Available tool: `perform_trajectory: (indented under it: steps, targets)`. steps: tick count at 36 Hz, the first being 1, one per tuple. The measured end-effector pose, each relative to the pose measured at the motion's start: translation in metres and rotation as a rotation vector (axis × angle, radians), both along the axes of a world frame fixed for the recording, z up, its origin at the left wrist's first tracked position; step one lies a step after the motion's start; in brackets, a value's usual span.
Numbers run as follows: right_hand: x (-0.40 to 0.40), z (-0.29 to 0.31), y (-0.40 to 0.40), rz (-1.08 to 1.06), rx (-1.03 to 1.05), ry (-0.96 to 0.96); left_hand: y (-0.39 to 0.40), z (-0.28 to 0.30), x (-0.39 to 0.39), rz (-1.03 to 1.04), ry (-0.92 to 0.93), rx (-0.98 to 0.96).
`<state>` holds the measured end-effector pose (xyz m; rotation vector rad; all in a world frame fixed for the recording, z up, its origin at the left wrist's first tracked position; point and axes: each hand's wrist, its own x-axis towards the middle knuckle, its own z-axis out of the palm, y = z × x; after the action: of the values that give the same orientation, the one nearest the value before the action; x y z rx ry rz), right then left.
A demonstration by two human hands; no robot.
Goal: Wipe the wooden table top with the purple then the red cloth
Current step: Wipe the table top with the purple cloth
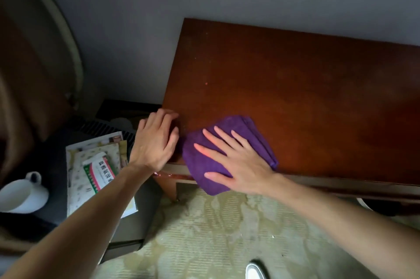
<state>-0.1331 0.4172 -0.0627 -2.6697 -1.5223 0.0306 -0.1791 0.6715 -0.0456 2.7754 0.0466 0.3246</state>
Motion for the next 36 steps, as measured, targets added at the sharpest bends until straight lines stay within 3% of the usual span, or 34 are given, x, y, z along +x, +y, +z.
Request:
perform_trajectory:
  steps: [16, 25, 36]
  targets:
    - [0.16, 0.011, 0.043, 0.405, -0.069, 0.003, -0.004, -0.015, 0.004, 0.028, 0.016, -0.138]
    - [0.305, 0.017, 0.104, 0.327, -0.072, 0.012, -0.002, -0.017, 0.006, 0.012, 0.093, -0.138]
    - [0.422, 0.023, 0.161, 0.046, 0.0, 0.103, -0.004, -0.014, 0.007, 0.018, 0.143, -0.062]
